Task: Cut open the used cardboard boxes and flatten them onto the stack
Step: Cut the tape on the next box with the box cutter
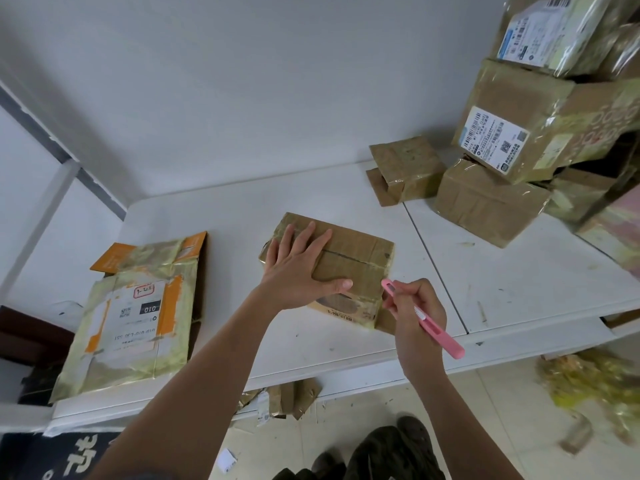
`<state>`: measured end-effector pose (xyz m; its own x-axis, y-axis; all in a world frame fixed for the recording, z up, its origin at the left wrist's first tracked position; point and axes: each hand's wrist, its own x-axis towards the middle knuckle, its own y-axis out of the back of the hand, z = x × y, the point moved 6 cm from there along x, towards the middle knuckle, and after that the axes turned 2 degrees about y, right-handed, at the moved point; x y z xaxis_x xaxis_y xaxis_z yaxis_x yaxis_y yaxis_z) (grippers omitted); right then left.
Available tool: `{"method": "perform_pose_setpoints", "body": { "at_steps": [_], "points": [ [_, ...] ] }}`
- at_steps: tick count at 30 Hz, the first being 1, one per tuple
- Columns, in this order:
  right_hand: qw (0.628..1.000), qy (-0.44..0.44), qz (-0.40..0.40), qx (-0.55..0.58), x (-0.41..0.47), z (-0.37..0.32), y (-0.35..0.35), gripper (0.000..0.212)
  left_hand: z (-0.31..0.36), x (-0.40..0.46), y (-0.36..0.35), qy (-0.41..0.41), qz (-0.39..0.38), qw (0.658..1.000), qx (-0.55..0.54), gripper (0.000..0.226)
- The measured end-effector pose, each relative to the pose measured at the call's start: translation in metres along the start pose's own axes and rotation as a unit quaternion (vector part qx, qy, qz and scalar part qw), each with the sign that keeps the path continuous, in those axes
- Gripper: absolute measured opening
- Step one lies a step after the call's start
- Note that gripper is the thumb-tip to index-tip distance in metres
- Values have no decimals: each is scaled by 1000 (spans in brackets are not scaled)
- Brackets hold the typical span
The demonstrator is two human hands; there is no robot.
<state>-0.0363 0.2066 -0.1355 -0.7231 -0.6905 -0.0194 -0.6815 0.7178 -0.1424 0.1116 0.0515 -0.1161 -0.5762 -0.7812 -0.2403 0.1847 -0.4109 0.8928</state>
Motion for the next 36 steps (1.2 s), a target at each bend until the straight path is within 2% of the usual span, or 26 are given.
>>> {"method": "perform_pose_setpoints", "body": {
  "at_steps": [4,7,13,15,18,20,22,24,26,29,33,36],
  "points": [
    [1000,18,-15,7,-11,-5,1,36,-1,-2,-1,-12,6,1000,-2,116],
    [1000,-12,8,21,-19,-2,4,47,-1,-3,-1,-15,4,1000,-1,114],
    [997,54,-39,-46,-21,-20,21,23,-3,-6,-1,-14,12,1000,-16,114],
    [996,88,-9,-22,-15,-32,34,15,-3,-6,0,-8,19,999,-28,110],
    [994,102,33,-17,13,-41,34,11,-2,-7,4,6,63,996,-66,88],
    [993,105,5,-59,37,-42,13,15,1,-11,6,3,106,991,-77,72],
    [991,96,-35,-86,57,-39,-9,15,1,-15,6,7,117,990,-77,68],
    [988,100,-56,-101,65,-35,-22,13,-3,-19,8,51,129,987,-83,72],
    [983,127,-56,-121,61,-33,-26,11,-14,-26,16,132,180,972,-70,82],
    [970,196,-11,-141,40,-33,-26,7,-29,-36,26,237,196,944,-121,91],
    [957,250,55,-140,12,-35,-30,9,-29,-37,27,248,180,920,-246,79],
    [964,236,56,-113,4,-34,-32,8,-26,-38,27,287,210,878,-321,61]
  ]
}}
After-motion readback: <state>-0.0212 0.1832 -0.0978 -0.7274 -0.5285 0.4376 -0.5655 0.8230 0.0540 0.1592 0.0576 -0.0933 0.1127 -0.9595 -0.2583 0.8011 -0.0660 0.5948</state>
